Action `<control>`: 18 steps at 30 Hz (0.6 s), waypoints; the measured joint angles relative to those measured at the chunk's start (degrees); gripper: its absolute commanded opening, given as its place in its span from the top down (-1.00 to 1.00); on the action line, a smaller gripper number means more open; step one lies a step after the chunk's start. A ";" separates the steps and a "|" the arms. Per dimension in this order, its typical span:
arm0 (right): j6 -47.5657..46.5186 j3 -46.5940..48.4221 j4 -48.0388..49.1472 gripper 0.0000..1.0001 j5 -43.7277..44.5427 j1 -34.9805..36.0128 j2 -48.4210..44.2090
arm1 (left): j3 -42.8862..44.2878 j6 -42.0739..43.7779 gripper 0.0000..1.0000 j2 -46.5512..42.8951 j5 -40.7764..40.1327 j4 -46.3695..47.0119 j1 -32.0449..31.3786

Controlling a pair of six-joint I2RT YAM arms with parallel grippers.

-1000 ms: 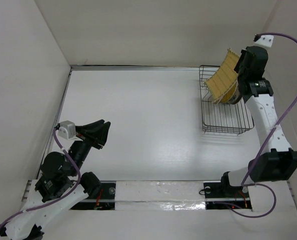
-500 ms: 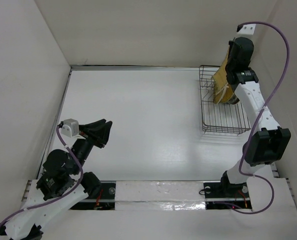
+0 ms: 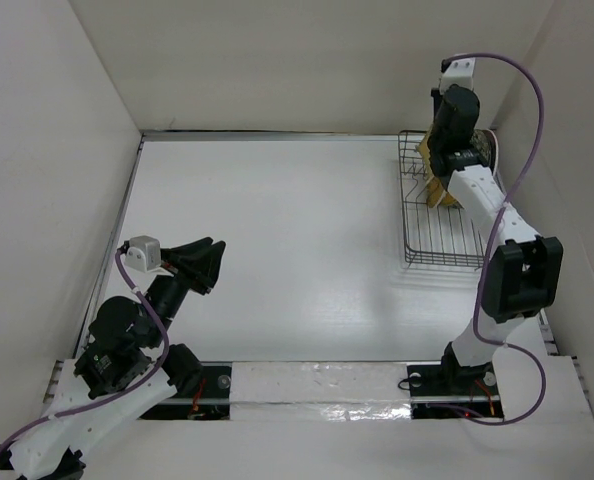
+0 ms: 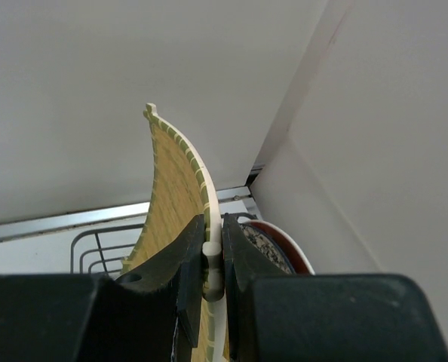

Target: Load the plates into the dish rack

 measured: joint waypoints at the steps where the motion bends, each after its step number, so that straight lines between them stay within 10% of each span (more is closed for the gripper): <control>1: -0.33 -1.22 1.14 1.00 -0.24 0.11 0.00 | 0.00 0.00 0.36 0.00 -0.02 0.00 0.00; 18: -3.74 -25.70 23.63 1.00 -1.84 2.36 -4.48 | 0.00 0.00 0.36 0.70 0.07 0.04 0.00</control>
